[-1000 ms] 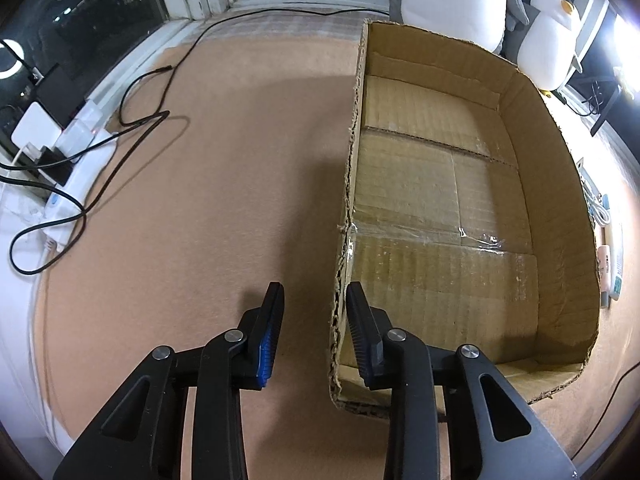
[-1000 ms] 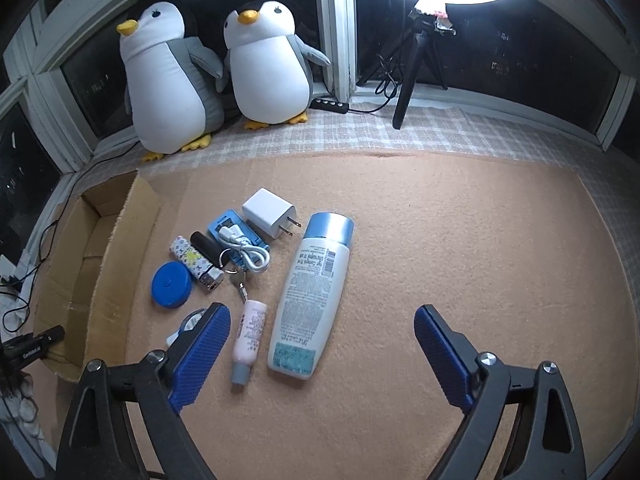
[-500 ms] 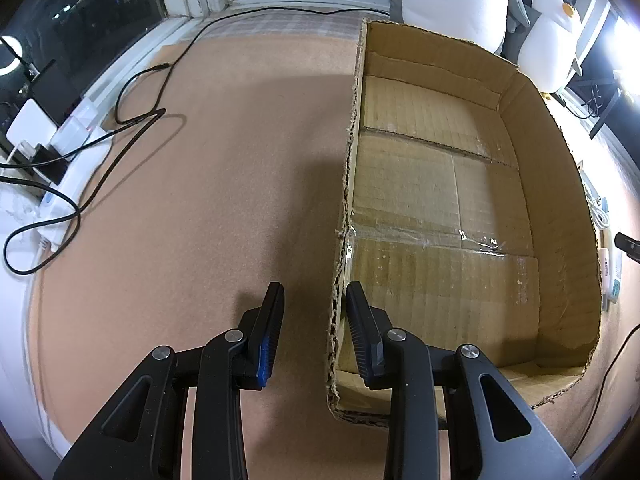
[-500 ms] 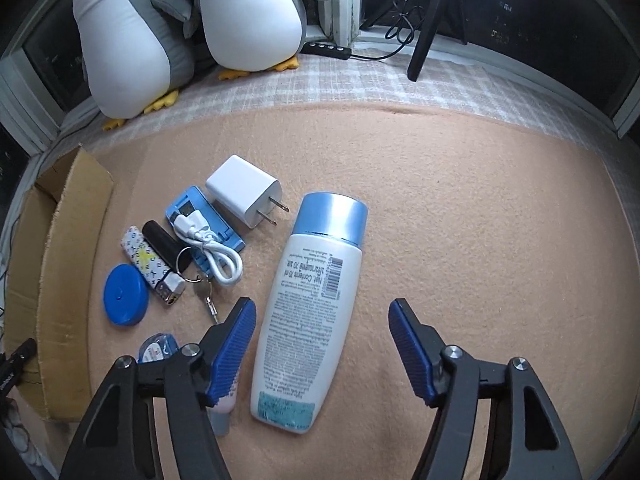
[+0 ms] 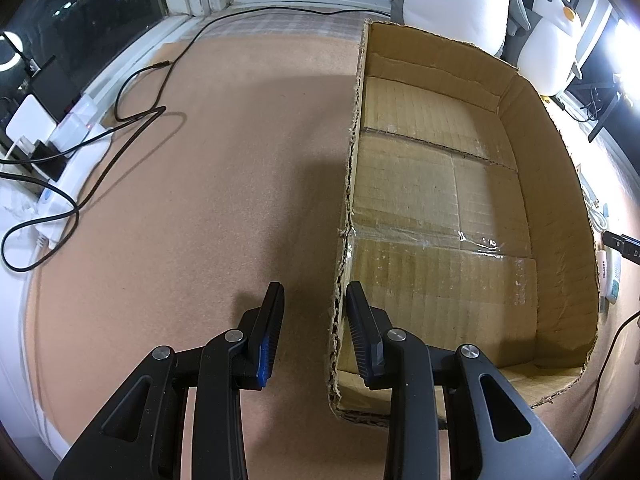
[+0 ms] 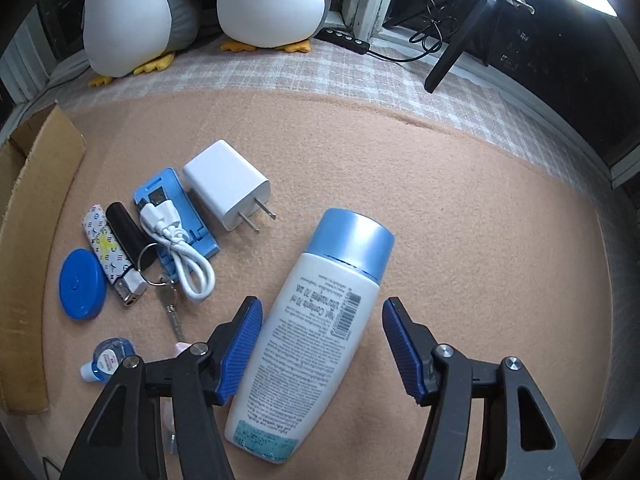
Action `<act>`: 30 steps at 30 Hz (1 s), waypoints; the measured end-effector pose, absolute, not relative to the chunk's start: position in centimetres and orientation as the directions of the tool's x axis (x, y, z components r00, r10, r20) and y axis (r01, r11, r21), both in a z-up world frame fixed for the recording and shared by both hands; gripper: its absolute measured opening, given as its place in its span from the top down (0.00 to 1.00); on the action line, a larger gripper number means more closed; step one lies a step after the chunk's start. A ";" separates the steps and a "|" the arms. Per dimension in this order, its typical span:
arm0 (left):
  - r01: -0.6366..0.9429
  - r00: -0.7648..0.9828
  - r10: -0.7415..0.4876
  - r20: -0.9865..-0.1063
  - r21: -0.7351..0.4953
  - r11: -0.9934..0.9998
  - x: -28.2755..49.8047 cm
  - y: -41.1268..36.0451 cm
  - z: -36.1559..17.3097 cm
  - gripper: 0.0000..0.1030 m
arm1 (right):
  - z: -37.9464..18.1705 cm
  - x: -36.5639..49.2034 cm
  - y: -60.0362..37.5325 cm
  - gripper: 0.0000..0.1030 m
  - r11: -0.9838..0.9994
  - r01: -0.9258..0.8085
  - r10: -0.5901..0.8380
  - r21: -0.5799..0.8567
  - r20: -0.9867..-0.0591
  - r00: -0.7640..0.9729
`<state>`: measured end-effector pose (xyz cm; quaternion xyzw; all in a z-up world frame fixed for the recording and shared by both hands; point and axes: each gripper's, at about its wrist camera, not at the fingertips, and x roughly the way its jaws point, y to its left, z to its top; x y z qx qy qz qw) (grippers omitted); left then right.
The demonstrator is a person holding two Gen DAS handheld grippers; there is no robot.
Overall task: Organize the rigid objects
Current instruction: 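Close the right gripper around the white-and-blue lotion bottle, then carry the lotion bottle over the box and release it with the right gripper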
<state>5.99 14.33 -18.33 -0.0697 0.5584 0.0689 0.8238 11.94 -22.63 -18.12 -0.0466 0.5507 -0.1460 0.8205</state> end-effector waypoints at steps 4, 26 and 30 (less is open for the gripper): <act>-0.193 0.368 0.035 -0.929 -0.040 0.980 6.0 14.4 -18.4 0.70 | -18.6 12.3 -23.7 0.44 0.954 0.188 -0.285 -0.233 -0.901 0.326; -0.193 0.373 0.044 -0.927 -0.031 0.981 5.9 14.3 -18.5 0.70 | -16.4 9.9 -23.7 0.57 0.978 0.194 -0.159 -0.082 -0.889 0.430; -0.192 0.375 0.042 -0.926 -0.033 0.981 5.9 14.4 -18.5 0.70 | -14.4 9.5 -22.3 0.58 0.983 0.168 -0.145 -0.072 -0.865 0.480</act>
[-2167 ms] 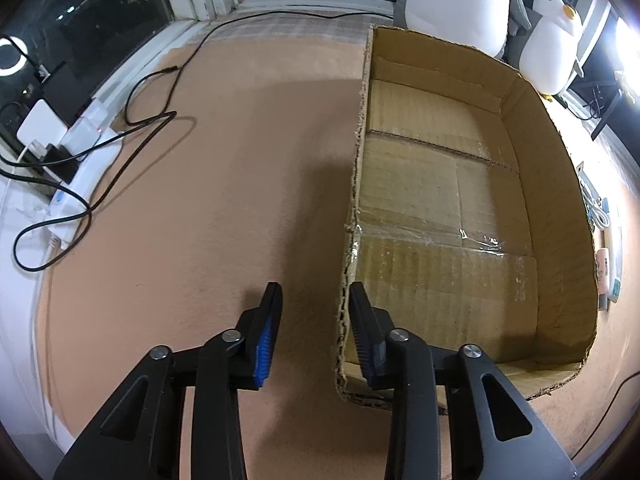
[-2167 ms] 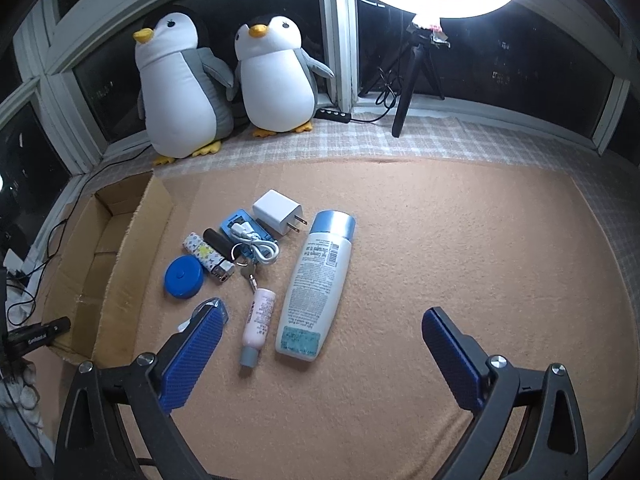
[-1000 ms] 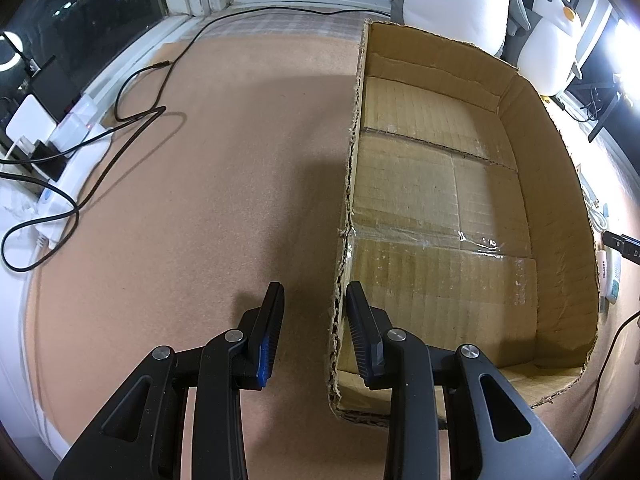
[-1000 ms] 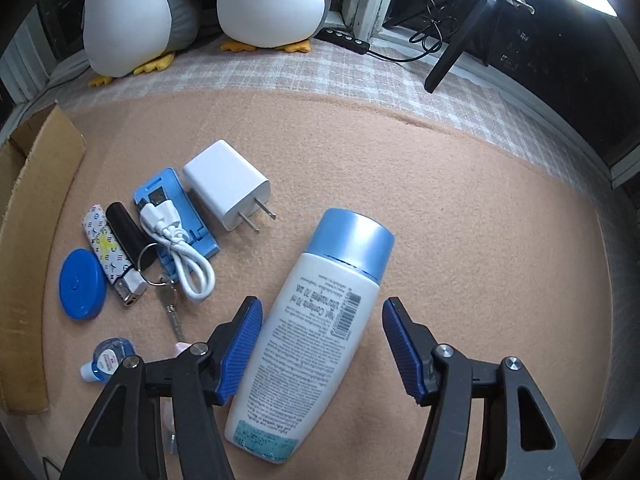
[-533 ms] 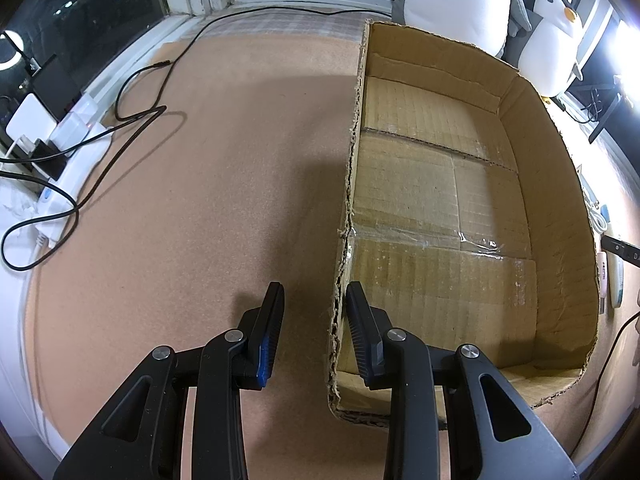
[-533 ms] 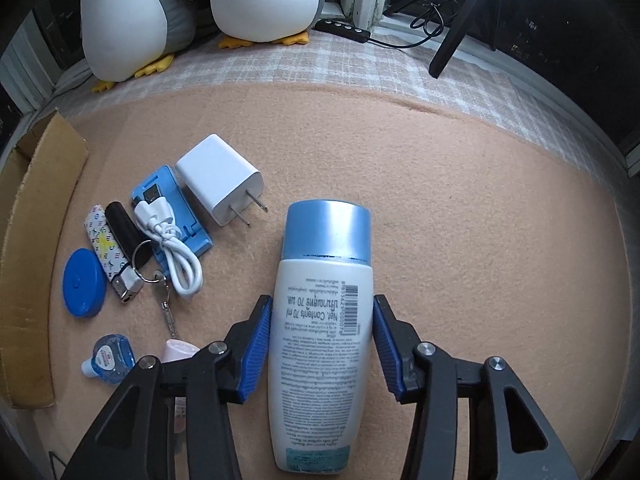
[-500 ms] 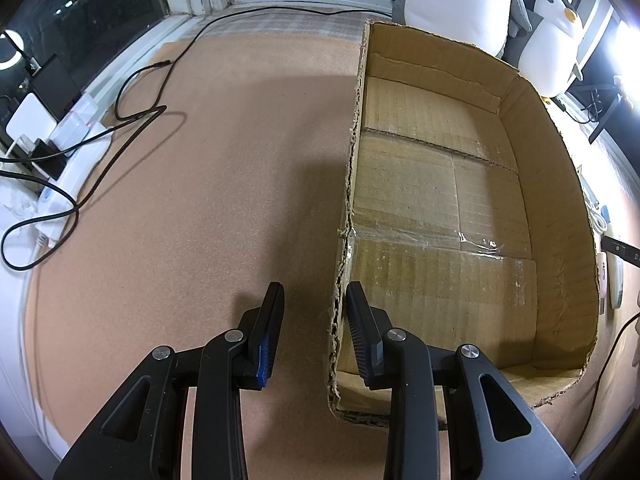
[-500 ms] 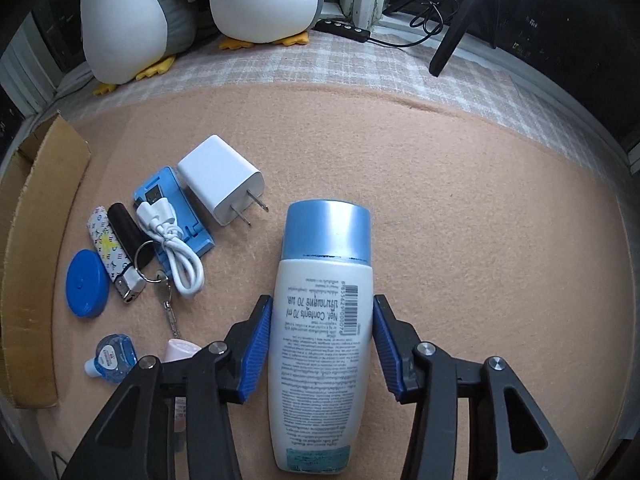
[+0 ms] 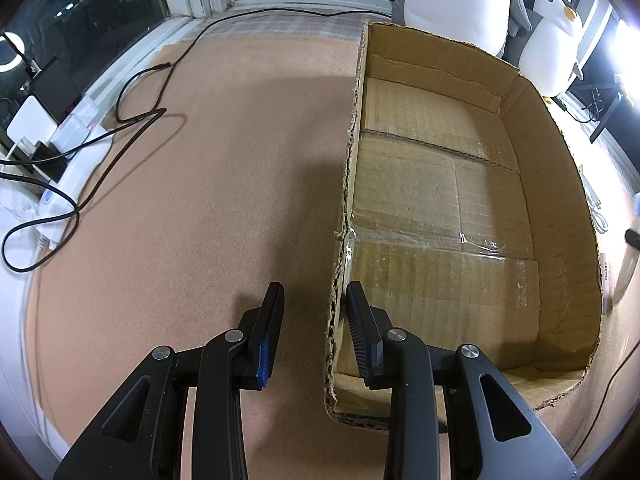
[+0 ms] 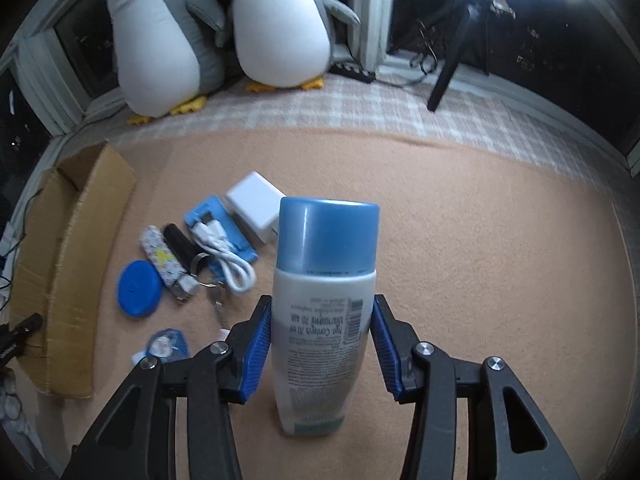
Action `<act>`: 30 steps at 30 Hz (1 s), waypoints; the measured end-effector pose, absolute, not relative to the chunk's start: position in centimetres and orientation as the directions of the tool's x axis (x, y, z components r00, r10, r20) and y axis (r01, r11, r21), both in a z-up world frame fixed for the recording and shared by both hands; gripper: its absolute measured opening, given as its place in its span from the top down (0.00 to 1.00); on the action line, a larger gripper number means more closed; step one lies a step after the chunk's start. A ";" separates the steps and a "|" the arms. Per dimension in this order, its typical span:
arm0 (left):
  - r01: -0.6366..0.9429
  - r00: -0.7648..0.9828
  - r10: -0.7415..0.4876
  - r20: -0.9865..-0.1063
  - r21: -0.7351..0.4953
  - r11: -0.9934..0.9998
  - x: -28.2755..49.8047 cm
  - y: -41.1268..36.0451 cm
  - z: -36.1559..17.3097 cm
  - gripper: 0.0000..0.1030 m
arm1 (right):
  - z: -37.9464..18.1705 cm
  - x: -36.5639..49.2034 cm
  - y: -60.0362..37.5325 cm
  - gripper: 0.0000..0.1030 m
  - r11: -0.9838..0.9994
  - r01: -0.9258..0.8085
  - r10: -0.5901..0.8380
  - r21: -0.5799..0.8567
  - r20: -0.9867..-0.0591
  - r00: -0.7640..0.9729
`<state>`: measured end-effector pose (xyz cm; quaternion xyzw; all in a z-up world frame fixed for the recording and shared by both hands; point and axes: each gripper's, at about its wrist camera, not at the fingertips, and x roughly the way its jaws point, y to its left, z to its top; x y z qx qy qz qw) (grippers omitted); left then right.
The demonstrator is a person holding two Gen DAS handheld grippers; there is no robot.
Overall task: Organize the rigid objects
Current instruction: 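Carry the lotion bottle over the box and release it with the right gripper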
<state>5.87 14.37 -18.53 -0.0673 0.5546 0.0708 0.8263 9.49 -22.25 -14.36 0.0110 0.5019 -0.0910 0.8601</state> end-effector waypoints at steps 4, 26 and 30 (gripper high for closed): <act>-0.192 0.376 0.042 -0.926 -0.034 0.981 5.8 14.4 -18.5 0.70 | -12.0 9.5 -19.8 0.60 0.991 0.120 -0.107 -0.050 -0.840 0.532; -0.188 0.386 0.044 -0.921 -0.032 0.982 6.0 14.3 -18.6 0.70 | -7.2 11.1 -2.1 0.60 0.964 -0.249 0.224 0.093 -0.788 0.573; -0.191 0.388 0.041 -0.921 -0.037 0.981 6.1 14.4 -18.6 0.70 | -9.5 12.1 -0.6 0.60 0.954 -0.272 0.251 0.122 -0.824 0.509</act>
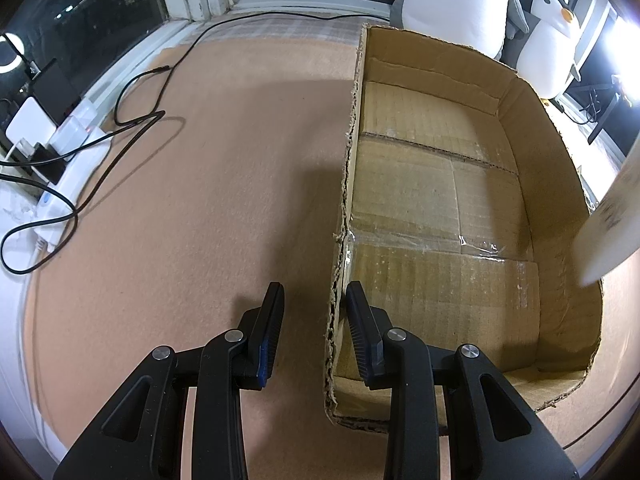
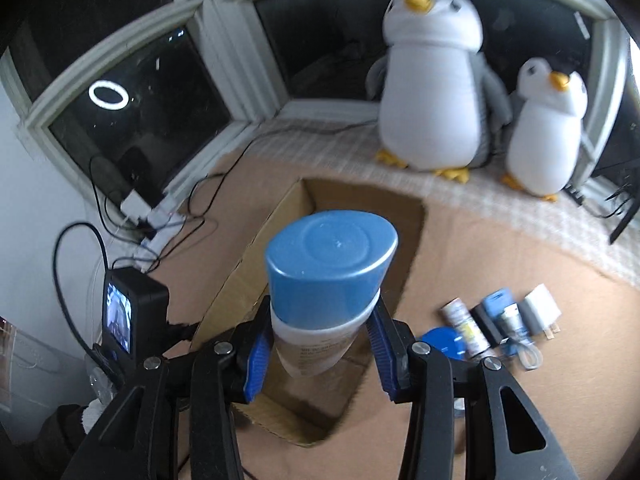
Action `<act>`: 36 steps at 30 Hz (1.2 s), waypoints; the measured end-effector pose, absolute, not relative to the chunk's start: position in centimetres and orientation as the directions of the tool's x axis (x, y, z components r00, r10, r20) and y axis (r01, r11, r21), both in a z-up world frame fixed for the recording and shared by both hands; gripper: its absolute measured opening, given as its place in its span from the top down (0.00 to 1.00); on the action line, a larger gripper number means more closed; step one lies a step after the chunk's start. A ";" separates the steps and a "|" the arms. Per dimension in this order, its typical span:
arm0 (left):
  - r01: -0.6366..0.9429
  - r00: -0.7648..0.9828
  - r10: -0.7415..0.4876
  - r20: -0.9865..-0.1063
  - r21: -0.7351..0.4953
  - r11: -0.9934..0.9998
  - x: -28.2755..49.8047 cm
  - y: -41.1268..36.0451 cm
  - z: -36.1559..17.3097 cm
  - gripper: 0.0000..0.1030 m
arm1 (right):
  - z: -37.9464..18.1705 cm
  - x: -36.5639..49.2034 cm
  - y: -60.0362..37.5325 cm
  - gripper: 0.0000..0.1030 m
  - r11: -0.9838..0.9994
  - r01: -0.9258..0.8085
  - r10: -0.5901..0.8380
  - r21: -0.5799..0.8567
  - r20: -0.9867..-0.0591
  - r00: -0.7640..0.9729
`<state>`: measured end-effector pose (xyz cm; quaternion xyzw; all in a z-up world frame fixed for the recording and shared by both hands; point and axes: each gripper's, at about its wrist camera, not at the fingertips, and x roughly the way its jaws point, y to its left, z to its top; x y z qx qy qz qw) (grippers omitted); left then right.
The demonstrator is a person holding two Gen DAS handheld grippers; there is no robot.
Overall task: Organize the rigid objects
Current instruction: 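Carry the lotion bottle over the box and release it with the right gripper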
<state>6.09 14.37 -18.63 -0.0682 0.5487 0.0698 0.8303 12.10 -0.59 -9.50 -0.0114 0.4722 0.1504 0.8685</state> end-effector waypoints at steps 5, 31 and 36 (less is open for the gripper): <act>-0.191 0.389 0.041 -0.921 -0.037 0.981 6.1 14.4 -18.6 0.70 | -12.7 13.5 0.2 0.60 0.951 -0.255 0.272 0.174 -0.864 0.424; -0.189 0.394 0.053 -0.918 -0.025 0.982 6.1 14.3 -18.9 0.70 | -13.4 12.9 0.3 0.41 0.967 -0.252 0.156 0.035 -0.866 0.476; -0.189 0.395 0.052 -0.917 -0.025 0.982 6.0 14.4 -18.9 0.70 | -12.5 11.7 -2.8 0.41 0.978 -0.202 0.145 0.049 -0.856 0.495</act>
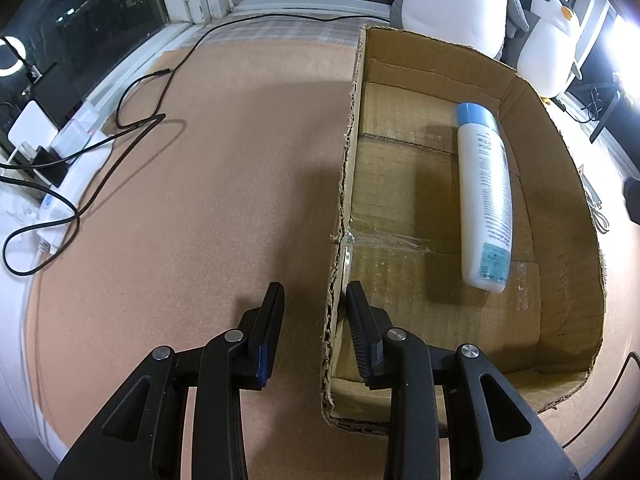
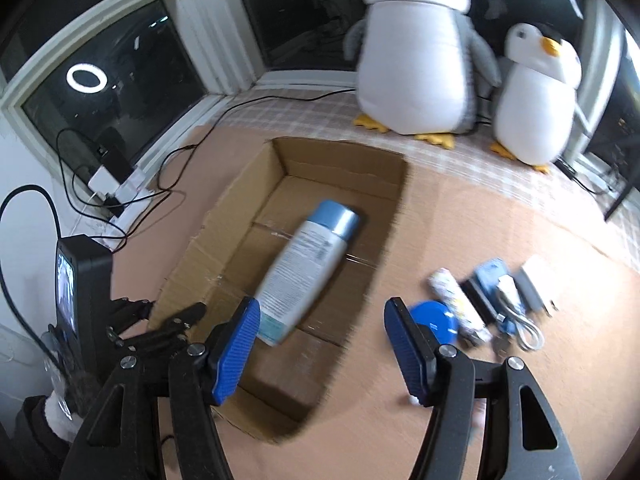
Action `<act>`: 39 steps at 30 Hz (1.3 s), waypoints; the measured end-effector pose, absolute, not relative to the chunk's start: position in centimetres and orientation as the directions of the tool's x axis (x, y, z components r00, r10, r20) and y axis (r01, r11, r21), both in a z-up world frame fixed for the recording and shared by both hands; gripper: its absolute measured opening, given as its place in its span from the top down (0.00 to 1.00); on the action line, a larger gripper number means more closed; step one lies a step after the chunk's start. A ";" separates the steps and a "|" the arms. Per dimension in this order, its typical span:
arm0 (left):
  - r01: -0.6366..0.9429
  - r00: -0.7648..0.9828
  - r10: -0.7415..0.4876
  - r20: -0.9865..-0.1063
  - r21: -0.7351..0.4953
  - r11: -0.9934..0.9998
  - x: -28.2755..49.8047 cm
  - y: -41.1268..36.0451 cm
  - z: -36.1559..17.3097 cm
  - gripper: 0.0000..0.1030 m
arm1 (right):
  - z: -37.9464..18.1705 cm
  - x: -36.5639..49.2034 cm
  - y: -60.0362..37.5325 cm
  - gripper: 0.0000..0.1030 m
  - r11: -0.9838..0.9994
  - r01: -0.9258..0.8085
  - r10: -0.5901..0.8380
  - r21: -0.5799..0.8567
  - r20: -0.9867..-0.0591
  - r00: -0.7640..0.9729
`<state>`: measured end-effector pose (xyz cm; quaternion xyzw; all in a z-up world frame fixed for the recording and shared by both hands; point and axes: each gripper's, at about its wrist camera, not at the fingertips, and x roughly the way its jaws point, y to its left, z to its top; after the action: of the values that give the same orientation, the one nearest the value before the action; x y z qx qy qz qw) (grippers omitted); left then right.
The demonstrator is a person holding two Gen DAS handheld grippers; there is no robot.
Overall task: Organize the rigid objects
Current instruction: 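Carry the lotion bottle over the box and release it with the right gripper, then move the right gripper to the small pink tube and grasp it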
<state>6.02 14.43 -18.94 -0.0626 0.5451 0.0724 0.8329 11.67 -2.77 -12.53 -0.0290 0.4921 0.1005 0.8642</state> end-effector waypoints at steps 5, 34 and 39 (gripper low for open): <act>-0.189 0.395 0.053 -0.917 -0.024 0.982 6.0 14.4 -19.0 0.70 | -12.0 10.2 -7.0 0.41 0.991 -0.128 0.101 0.040 -0.851 0.516; -0.192 0.396 0.055 -0.916 -0.024 0.981 5.9 14.6 -18.9 0.70 | -19.2 9.2 -17.5 0.62 0.998 0.057 -0.008 0.013 -0.938 0.347; -0.192 0.397 0.055 -0.916 -0.024 0.981 5.9 14.6 -18.9 0.70 | -19.8 9.7 -17.1 0.75 0.999 0.044 -0.016 -0.002 -0.946 0.325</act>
<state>5.93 14.57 -18.87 -0.0629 0.5442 0.0743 0.8333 9.72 -17.14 -19.83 0.0121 0.5806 -0.0185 0.8139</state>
